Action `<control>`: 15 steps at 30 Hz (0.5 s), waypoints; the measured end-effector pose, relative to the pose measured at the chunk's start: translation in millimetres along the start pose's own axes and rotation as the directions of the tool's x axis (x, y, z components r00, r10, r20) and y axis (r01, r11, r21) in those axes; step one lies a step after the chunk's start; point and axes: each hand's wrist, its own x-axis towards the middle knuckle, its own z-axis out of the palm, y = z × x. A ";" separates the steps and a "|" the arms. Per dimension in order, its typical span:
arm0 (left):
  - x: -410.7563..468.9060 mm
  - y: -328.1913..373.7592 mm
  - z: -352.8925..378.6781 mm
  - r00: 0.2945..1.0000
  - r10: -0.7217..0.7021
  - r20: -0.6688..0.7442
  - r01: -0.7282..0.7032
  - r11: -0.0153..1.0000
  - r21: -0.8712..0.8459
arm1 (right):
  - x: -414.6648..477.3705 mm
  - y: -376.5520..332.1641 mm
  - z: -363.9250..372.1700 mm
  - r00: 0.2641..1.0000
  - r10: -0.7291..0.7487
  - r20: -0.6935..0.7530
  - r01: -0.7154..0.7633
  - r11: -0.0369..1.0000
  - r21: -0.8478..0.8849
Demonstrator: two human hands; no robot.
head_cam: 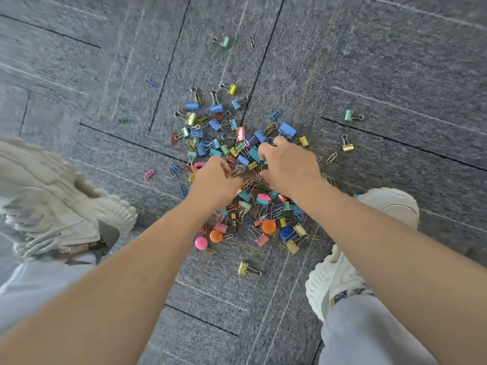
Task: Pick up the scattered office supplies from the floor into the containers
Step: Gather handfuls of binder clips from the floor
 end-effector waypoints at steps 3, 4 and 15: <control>1.5 5.4 -11.2 0.998 0.024 0.059 -0.025 1.000 0.013 | -2.6 5.6 3.2 0.998 -0.014 -0.066 0.012 0.999 -0.034; 3.5 9.3 -13.3 0.998 0.044 0.054 -0.045 0.999 0.021 | -4.1 11.0 3.0 0.997 -0.011 -0.074 0.010 1.000 -0.019; 22.7 45.1 -2.2 0.971 0.233 -0.054 -0.214 0.949 0.231 | -28.0 60.2 -6.4 0.989 0.142 -0.049 -0.121 0.946 0.300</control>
